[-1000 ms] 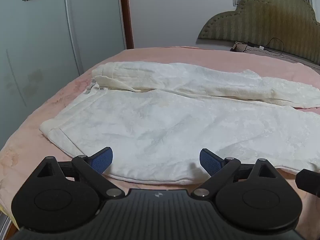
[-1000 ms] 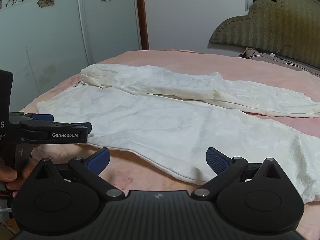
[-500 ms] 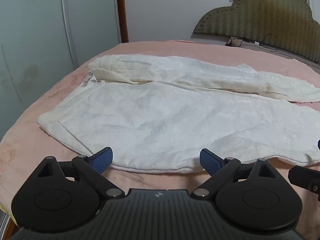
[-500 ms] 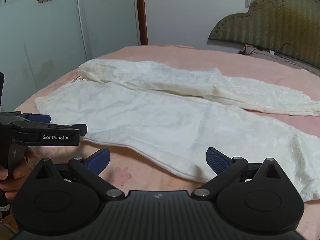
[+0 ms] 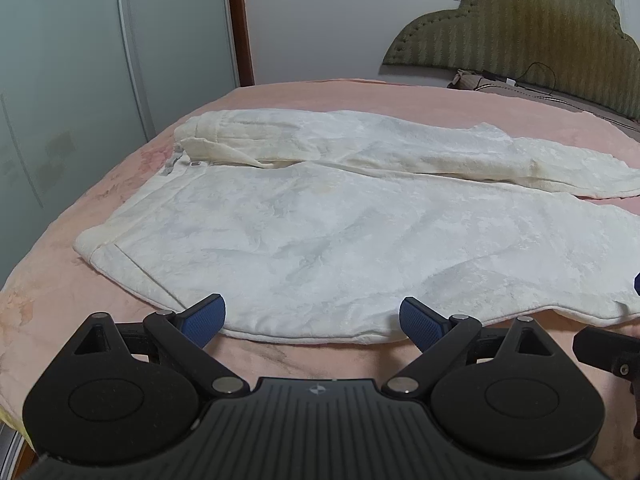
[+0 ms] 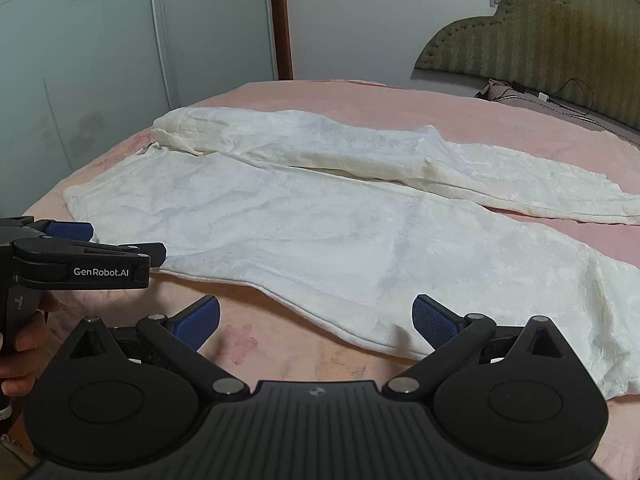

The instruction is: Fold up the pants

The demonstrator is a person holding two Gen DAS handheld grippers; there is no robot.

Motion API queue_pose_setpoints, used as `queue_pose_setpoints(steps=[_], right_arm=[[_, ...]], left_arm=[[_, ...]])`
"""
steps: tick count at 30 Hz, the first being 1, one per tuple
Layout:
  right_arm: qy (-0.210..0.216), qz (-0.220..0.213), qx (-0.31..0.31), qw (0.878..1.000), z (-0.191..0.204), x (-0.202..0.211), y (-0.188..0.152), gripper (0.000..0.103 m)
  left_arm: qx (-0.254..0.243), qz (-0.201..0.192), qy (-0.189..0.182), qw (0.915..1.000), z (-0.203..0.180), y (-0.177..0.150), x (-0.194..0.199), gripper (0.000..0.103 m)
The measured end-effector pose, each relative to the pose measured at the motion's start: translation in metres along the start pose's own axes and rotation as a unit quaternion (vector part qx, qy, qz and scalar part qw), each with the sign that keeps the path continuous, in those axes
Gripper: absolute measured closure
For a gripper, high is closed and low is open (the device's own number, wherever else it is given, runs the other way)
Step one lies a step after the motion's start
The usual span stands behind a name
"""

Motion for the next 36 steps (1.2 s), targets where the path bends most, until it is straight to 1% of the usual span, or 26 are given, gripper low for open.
queue_pose_setpoints(steps=[10,16,36], right_arm=[[0.011,0.004,-0.002,1.0,0.0043,-0.0029,-0.0031,0.0],[0.02,-0.001,-0.012,1.0,0.0037,-0.0008,-0.0025,0.0],[0.029,0.005,-0.009,1.0,0.0103,-0.0028,-0.0052,0.0]], left_arm=[[-0.002,0.0,0.0,1.0,-0.0019,-0.0005,0.0001,0.007],[-0.001,0.004,0.0,1.0,-0.0022,-0.0018,-0.0015,0.006],[-0.001,0.006,0.001,1.0,-0.0012,-0.0051,-0.0029,0.006]])
Point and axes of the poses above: each gripper's, at about its wrist camera, not at the fingertips, and x roughly against the way its jaws point, z to its left, y to its top, the point moved 7 cm from there along -x, roughly the way its jaws point, and after that the axes turned 15 degrees about -z, right-handed, at the moved point
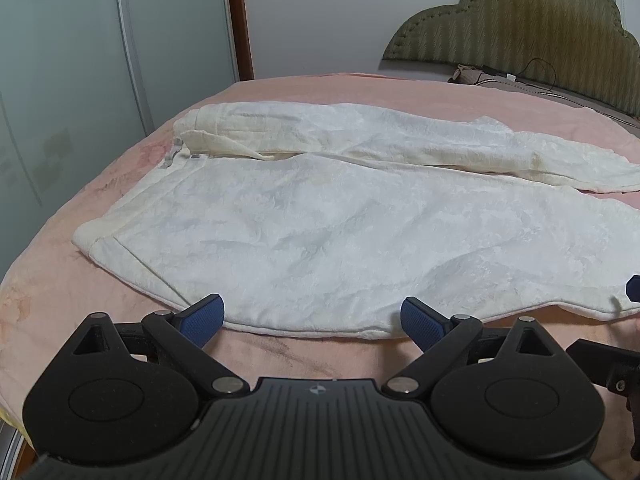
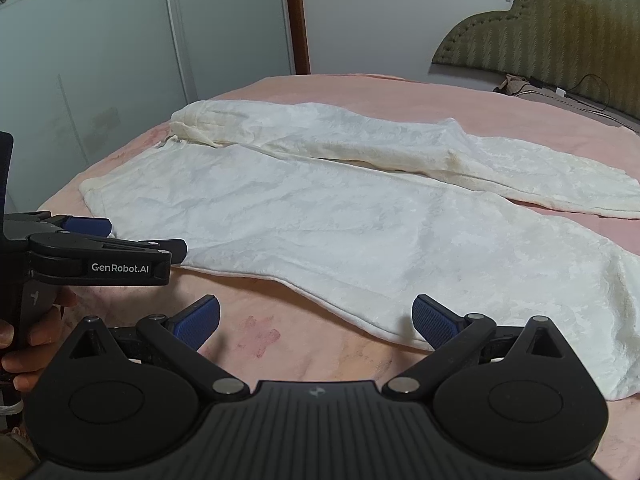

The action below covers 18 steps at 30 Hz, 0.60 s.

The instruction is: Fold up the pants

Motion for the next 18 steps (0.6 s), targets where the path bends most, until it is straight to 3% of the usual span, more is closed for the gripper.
queue_pose_setpoints(steps=[14,18], right_arm=[[0.003,-0.001,0.0,1.0,0.0,0.001,0.001,0.0],[0.023,-0.027,-0.001,0.999,0.003,0.008,0.011,0.0]], left_arm=[[0.002,0.0,-0.005,1.0,0.002,-0.001,0.001,0.006],[0.009,-0.021,-0.007,0.9997,0.008,0.017,0.0,0.006]])
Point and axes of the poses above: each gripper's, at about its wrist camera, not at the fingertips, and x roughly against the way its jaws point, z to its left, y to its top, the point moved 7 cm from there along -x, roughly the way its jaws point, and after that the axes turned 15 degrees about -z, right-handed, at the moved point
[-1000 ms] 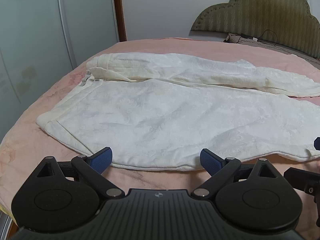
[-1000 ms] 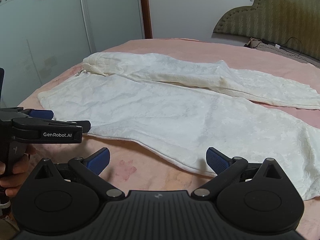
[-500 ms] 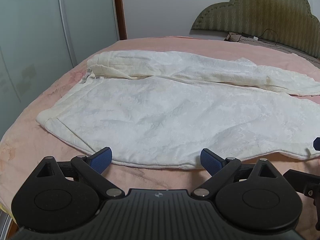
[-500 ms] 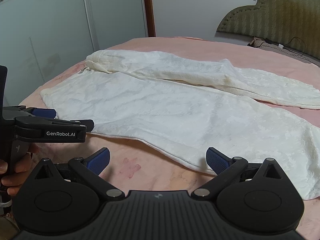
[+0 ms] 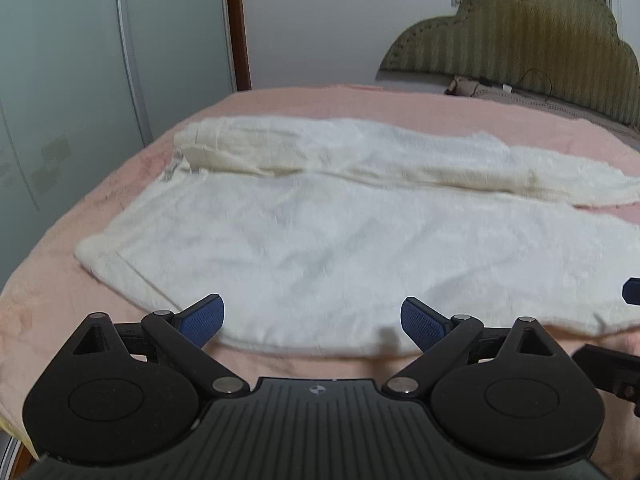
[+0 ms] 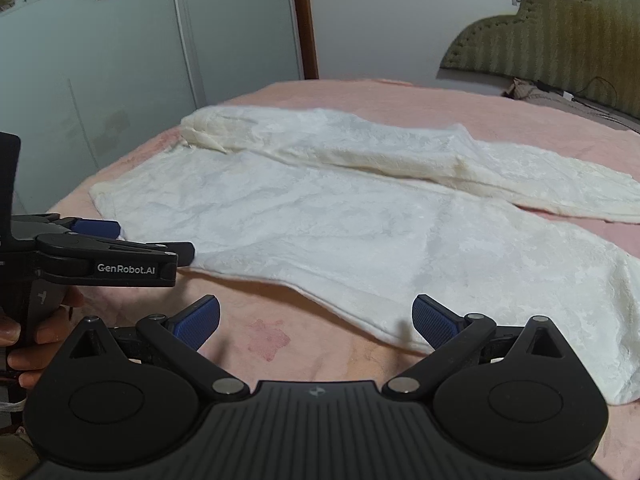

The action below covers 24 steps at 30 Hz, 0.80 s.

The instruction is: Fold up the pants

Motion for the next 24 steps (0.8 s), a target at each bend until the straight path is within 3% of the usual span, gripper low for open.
queue_pose_setpoints(steps=[5,9,15,20,24], right_arm=[[0.02,-0.062,0.069,0.996,0.001,-0.003,0.027,0.0],[-0.001,-0.039,0.148,0.988,-0.005,-0.042,0.039,0.0],[0.035,-0.011,0.101,0.994,-0.025,-0.106,0.055,0.0],[0.071,0.011,0.06,0.996,-0.046,-0.171,0.077,0.0],[0.088,0.016,0.021,0.996,-0.06,-0.235,0.105,0.0]], left_arm=[[0.009,-0.019,0.034,0.9992,0.014,0.031,-0.025,0.005],[0.001,-0.018,0.065,0.9977,0.026,0.041,-0.054,0.005],[0.001,0.007,0.097,0.9953,0.046,0.033,-0.097,0.005],[0.001,0.029,0.093,0.9952,0.051,0.008,-0.12,0.003],[-0.004,0.004,0.095,0.9954,0.049,-0.001,-0.118,0.0]])
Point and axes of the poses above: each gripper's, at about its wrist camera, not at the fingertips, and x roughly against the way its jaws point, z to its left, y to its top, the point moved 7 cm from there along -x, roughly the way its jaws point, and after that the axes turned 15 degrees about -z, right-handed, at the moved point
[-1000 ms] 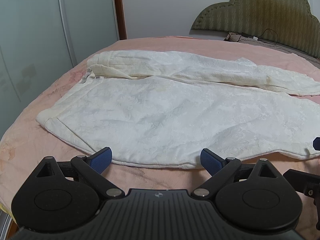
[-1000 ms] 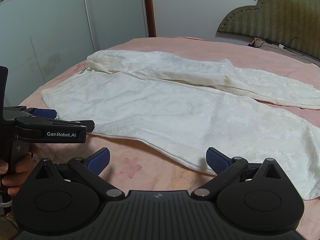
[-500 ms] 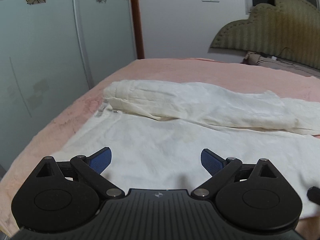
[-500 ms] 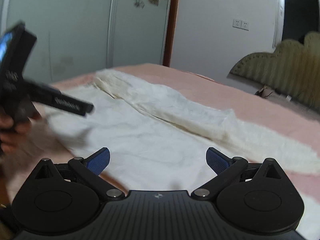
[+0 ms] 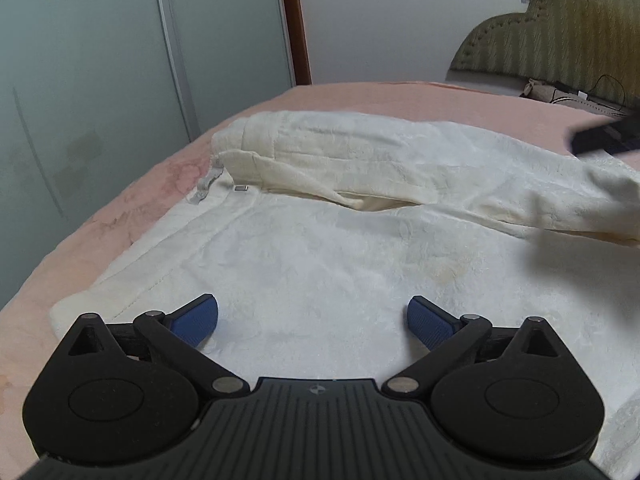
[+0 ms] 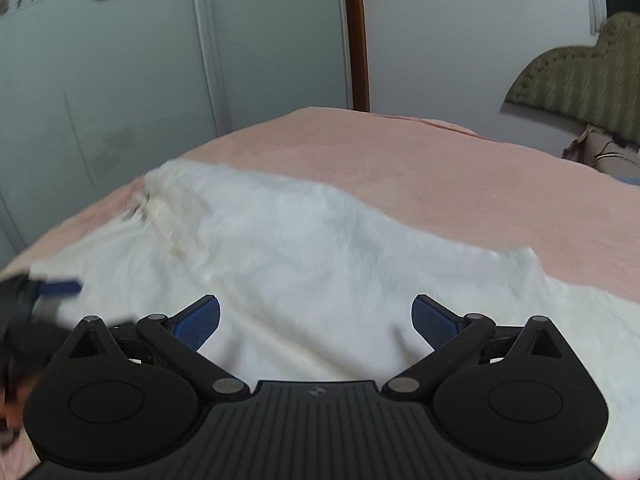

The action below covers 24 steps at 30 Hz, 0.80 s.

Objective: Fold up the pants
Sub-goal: 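Grasp the pants waistband edge with the right gripper and lift it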

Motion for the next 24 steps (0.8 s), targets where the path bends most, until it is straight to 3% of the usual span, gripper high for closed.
queue_pose_setpoints(steps=[6,12,16,19,20,21,22,24], right_arm=[[-0.004,0.009,-0.024,1.0,-0.023,-0.093,0.031,0.0],[-0.012,0.053,0.038,0.998,-0.029,-0.169,0.029,0.002],[0.023,0.105,0.037,0.994,-0.027,-0.196,0.011,0.001],[0.042,0.094,0.061,0.993,-0.024,-0.194,0.009,0.006],[0.055,0.088,0.062,0.993,-0.02,-0.191,0.011,0.022],[0.066,0.08,0.062,0.993,-0.017,-0.187,0.014,0.052],[0.07,0.078,0.059,0.993,-0.015,-0.183,0.015,0.07],[0.078,0.073,0.08,0.991,-0.005,-0.178,0.016,0.082]], left_arm=[[-0.006,0.001,-0.009,0.9999,-0.006,0.0,-0.003,0.0],[0.01,0.003,-0.017,0.9998,-0.003,-0.002,-0.005,0.0],[0.014,0.002,-0.019,0.9997,-0.002,-0.002,-0.006,0.0],[0.015,0.002,-0.02,0.9997,-0.002,-0.002,-0.007,0.0],[0.015,0.002,-0.019,0.9997,-0.002,-0.002,-0.007,0.0],[0.015,0.002,-0.019,0.9997,-0.002,-0.002,-0.007,0.0],[0.015,0.002,-0.019,0.9997,-0.002,-0.002,-0.007,0.0],[0.017,0.002,-0.02,0.9997,-0.002,-0.001,-0.007,0.0]])
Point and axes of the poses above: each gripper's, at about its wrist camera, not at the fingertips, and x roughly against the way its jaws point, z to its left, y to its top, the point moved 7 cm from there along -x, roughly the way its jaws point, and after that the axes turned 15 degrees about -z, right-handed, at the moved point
